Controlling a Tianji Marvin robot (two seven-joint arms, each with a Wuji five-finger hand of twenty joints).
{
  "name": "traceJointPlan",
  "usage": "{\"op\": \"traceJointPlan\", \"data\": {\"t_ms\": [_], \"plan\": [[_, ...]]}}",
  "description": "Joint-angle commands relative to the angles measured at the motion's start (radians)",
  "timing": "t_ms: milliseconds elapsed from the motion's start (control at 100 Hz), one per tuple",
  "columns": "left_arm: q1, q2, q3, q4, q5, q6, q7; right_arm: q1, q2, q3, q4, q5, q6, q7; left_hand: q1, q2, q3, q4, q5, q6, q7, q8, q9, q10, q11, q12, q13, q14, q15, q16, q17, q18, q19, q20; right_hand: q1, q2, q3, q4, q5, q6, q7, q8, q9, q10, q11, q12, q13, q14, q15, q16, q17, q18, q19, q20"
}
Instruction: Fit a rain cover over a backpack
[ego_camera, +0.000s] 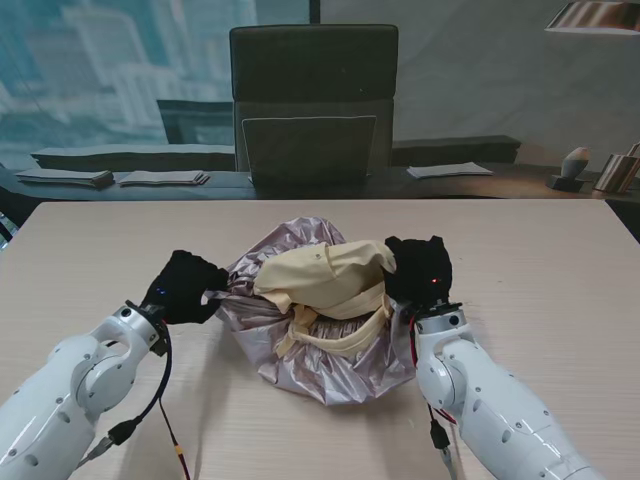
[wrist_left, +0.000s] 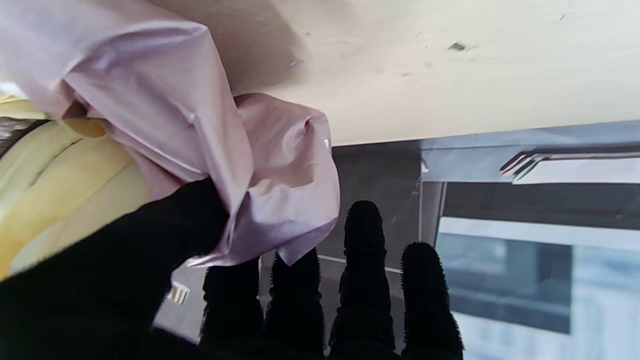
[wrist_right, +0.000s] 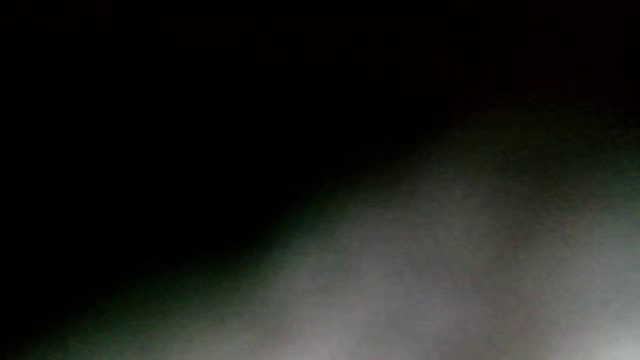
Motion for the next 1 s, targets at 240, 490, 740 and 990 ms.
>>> {"op": "traceJointPlan", "data": {"t_ms": [240,490,740,990], "plan": [[0.062,-0.018,-0.029,-0.121,0.014,-0.039,0.106,0.009,-0.007,-0.025,-0.010,-0.014,0.046,0.004,0.033,0.047,0.107,0.083,0.000,0.005,0.067,0.042,-0.026,-0.013,0.044,0.007,-0.013,0.013,0.035,0.024,0.004,-0.027,0.048,0.033,0.247,-0.095,0.132,0.032,0.098,0.053,0.121,-0.028,0.098,0.198,0.223,0.048,0.073,-0.035,0.245,0.130,0.159,0.122,0.040,-0.017],[0.071,-0.043,-0.015,-0.197,-0.061,-0.084,0.151,0.009,-0.020,-0.035,-0.036,0.012,0.120,0.048,0.032,0.041,0.107,0.084,0.008,-0.004,0.064,0.035,-0.020,-0.018,0.042,-0.003,-0.002,0.011,0.033,0.022,0.019,-0.028,0.055,0.038,0.285,-0.141,0.152,0.049,0.102,0.131,0.129,-0.044,0.097,0.223,0.254,0.042,0.074,-0.055,0.280,0.157,0.260,0.133,0.037,-0.037],[0.125,-0.057,-0.038,-0.285,-0.056,-0.109,0.235,0.025,-0.030,-0.064,-0.039,0.015,0.244,0.081,0.029,0.041,0.115,0.085,0.009,-0.006,0.066,0.031,-0.012,-0.014,0.039,-0.006,0.021,0.010,0.031,0.019,0.042,-0.022,0.057,0.041,0.316,-0.193,0.167,0.059,0.108,0.181,0.139,-0.052,0.098,0.241,0.278,0.040,0.075,-0.071,0.310,0.174,0.277,0.133,0.095,0.006],[0.196,-0.065,-0.116,-0.328,-0.043,-0.092,0.299,0.050,-0.050,-0.071,0.013,0.038,0.337,0.062,0.042,0.041,0.108,0.081,0.003,-0.001,0.063,0.033,-0.021,-0.012,0.040,-0.004,0.024,0.012,0.032,0.021,0.050,-0.023,0.057,0.044,0.325,-0.213,0.174,0.060,0.109,0.208,0.138,-0.062,0.098,0.245,0.292,0.036,0.075,-0.078,0.332,0.182,0.290,0.122,0.139,0.027]]}}
